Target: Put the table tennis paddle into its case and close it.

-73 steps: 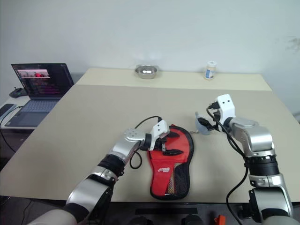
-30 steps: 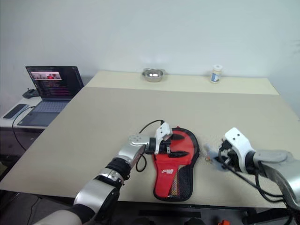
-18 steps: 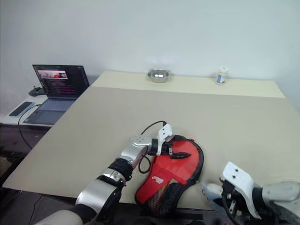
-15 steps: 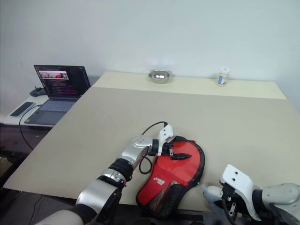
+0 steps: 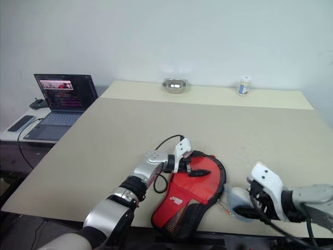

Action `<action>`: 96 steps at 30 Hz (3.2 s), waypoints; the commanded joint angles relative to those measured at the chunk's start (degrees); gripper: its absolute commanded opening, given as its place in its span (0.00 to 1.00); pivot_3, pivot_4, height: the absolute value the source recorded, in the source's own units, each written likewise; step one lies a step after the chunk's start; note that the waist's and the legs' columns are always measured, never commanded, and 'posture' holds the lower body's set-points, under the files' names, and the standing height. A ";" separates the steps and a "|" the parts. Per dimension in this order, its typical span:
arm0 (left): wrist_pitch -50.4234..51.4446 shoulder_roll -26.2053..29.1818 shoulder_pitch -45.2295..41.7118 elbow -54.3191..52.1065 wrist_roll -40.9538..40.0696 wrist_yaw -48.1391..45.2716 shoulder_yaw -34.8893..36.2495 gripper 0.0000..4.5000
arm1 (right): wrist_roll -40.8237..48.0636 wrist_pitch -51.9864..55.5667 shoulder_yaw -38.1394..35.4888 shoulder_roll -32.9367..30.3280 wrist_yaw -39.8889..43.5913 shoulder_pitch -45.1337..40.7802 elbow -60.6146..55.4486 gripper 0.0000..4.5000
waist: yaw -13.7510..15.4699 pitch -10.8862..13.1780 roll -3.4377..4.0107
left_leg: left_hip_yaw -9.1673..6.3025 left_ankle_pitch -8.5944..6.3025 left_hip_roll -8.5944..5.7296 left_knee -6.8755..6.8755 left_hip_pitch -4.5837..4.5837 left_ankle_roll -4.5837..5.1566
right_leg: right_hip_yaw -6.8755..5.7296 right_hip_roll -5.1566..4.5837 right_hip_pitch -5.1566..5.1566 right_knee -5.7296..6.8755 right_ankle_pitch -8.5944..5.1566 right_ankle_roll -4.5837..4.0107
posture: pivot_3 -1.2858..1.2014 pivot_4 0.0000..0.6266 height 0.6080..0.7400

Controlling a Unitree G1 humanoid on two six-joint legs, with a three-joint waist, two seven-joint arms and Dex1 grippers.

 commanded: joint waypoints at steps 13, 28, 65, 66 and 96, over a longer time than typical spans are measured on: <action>6.68 3.74 1.71 -15.49 -4.02 -6.30 1.66 1.00 | -3.78 -0.44 2.50 15.49 -13.83 -21.96 19.38 1.00 | -0.21 0.50 -0.03 | -0.13 0.00 -0.03 -0.06 -0.46 0.01 | -0.04 -0.02 -0.40 0.06 0.16 -0.28 | 0.52 0.24 1.00; 16.89 24.48 7.80 -38.86 -11.15 -21.59 1.88 1.00 | -9.76 -5.85 13.32 27.37 -17.26 -19.82 25.52 1.00 | -0.55 0.83 0.29 | -0.08 0.05 -0.10 0.10 -1.18 0.02 | -0.03 0.03 -1.18 0.27 0.21 -0.28 | 0.52 0.24 1.00; 18.49 23.71 13.64 -46.12 -11.23 -16.88 -0.29 1.00 | -34.67 -33.34 36.75 27.70 4.54 -47.91 58.66 0.01 | -1.75 1.19 0.13 | 0.09 0.61 -0.05 0.11 -0.91 0.09 | 0.10 0.04 -1.35 1.06 0.36 -0.49 | 0.52 0.24 1.00; 18.94 23.62 13.64 -46.58 -11.27 -16.70 -0.35 1.00 | -35.59 -34.12 37.46 28.23 5.11 -48.32 59.07 0.01 | -1.76 1.20 0.14 | 0.08 0.61 -0.06 0.10 -0.94 0.09 | 0.09 0.03 -1.38 1.06 0.36 -0.49 | 0.52 0.24 1.00; 16.96 18.59 11.07 -42.70 -9.83 -15.28 -3.28 1.00 | -38.48 -29.40 27.90 39.86 0.76 -51.80 57.97 0.79 | -2.73 1.23 0.18 | 0.04 0.67 -0.06 0.08 -0.94 -0.02 | 0.09 0.00 -1.42 1.16 0.37 -0.52 | 0.52 0.24 1.00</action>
